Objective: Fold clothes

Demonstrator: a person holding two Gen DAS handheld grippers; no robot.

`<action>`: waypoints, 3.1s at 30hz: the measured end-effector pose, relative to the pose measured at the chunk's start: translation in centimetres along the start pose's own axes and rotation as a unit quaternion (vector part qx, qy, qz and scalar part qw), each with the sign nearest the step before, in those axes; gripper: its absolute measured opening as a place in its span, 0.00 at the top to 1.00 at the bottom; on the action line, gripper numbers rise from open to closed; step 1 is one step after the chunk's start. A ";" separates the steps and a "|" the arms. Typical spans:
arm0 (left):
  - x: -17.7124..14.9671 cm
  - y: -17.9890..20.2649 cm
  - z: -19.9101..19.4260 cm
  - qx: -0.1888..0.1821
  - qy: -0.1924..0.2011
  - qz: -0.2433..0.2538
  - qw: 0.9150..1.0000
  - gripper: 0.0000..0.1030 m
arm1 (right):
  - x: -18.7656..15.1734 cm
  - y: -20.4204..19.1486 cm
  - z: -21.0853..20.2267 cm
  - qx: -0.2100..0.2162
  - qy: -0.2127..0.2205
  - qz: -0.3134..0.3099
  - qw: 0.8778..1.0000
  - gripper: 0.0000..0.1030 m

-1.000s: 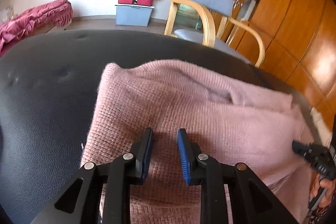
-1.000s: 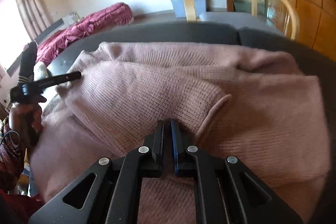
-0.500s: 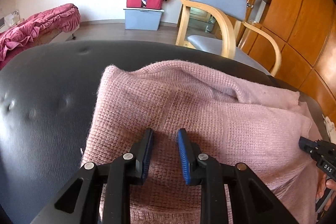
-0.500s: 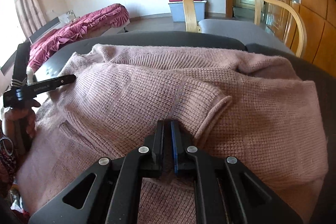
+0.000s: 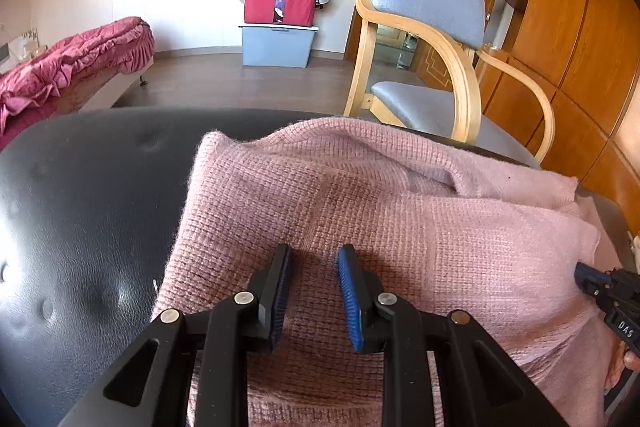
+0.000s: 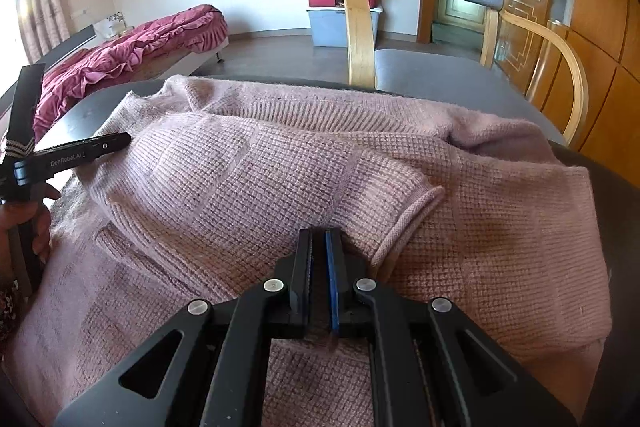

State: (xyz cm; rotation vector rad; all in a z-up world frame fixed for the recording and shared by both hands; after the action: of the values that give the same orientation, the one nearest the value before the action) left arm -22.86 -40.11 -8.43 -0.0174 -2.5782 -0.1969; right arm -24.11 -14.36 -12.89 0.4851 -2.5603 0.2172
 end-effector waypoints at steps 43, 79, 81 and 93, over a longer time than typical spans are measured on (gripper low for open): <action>-14.2 1.3 -8.2 -0.107 -0.037 -0.016 0.993 0.81 | -14.5 11.0 -9.1 -0.055 -0.009 0.084 0.995 0.78; -15.8 5.5 -9.3 -0.197 -0.039 -0.012 0.980 0.81 | -12.7 5.3 -11.0 0.004 0.022 0.016 1.000 0.76; -15.9 5.3 -9.3 -0.202 -0.039 -0.016 0.979 0.81 | -14.3 3.6 -9.4 -0.001 -0.016 -0.016 1.000 0.76; -16.0 5.0 -10.4 -0.158 -0.034 -0.003 0.987 0.77 | -18.6 11.4 -11.8 -0.090 0.028 0.075 0.993 0.62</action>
State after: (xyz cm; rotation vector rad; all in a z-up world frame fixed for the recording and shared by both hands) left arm -3.50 -36.20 -7.42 -0.1366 -2.5868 -0.6152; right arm -8.12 4.55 -13.17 0.2164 -2.5328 0.0497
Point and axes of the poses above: each gripper's, at about its wrist camera, not at the fingertips, and z roughly the way its jaws point, y to its right, x to its top, the point moved 8 cm from there along z, roughly the way its jaws point, and after that the axes turned 11 degrees about -y, right-handed, at the moved point
